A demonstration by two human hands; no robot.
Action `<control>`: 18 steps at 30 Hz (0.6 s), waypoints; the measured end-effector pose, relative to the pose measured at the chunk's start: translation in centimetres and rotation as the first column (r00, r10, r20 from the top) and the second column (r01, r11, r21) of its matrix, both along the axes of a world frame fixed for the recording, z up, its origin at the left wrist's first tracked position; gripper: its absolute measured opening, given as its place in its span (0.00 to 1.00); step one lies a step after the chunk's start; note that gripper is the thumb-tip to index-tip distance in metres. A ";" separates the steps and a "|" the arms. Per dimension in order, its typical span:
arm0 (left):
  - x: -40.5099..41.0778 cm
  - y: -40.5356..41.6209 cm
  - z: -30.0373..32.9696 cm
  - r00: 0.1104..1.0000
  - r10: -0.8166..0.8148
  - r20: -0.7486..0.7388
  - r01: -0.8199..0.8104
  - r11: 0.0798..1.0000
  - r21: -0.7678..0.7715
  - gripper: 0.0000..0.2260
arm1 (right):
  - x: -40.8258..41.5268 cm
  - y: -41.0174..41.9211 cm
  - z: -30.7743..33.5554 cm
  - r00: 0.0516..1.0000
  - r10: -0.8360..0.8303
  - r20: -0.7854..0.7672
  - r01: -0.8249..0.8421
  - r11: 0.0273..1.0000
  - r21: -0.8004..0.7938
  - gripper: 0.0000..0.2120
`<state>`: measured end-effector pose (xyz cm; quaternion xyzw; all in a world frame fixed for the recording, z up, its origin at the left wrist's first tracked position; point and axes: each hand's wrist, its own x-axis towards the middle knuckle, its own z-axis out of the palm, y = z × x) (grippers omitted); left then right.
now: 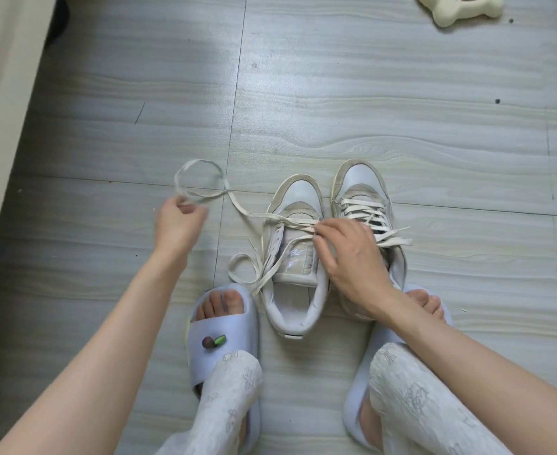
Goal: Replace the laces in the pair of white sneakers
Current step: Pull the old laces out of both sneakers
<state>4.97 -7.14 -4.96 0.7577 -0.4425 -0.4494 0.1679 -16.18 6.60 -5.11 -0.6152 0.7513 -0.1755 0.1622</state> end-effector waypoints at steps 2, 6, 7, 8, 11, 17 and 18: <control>-2.3 2.2 0.2 0.977 -0.207 0.060 0.206 0.978 0.022 0.20 | -0.4 -1.1 -0.1 0.999 -0.034 -0.037 0.035 0.999 0.025 0.13; -6.2 6.6 0.5 0.869 -0.491 0.057 0.495 0.866 -0.077 0.08 | -0.5 -2.4 0.0 0.995 -0.031 -0.097 0.051 0.978 0.203 0.10; -6.4 7.1 0.3 0.847 -0.526 0.073 0.531 0.840 -0.110 0.09 | -0.4 -2.5 0.2 0.993 -0.036 -0.114 0.060 0.975 0.215 0.11; -6.3 7.4 0.0 0.832 -0.547 0.089 0.554 0.821 -0.137 0.09 | -0.3 -2.6 0.2 0.991 -0.037 -0.129 0.065 0.972 0.224 0.11; -6.0 7.4 -0.5 0.829 -0.555 0.063 0.556 0.810 -0.187 0.08 | 0.1 -3.2 0.3 0.985 -0.043 -0.166 0.089 0.956 0.280 0.11; -5.8 7.7 -1.0 0.826 -0.563 0.033 0.560 0.810 -0.177 0.06 | 0.0 -4.1 0.8 0.937 0.172 -0.304 -0.053 0.930 0.363 0.11; -6.0 7.8 -1.2 0.818 -0.575 0.037 0.572 0.804 -0.161 0.07 | 0.0 -4.5 1.0 0.926 0.205 -0.318 -0.099 0.942 0.320 0.09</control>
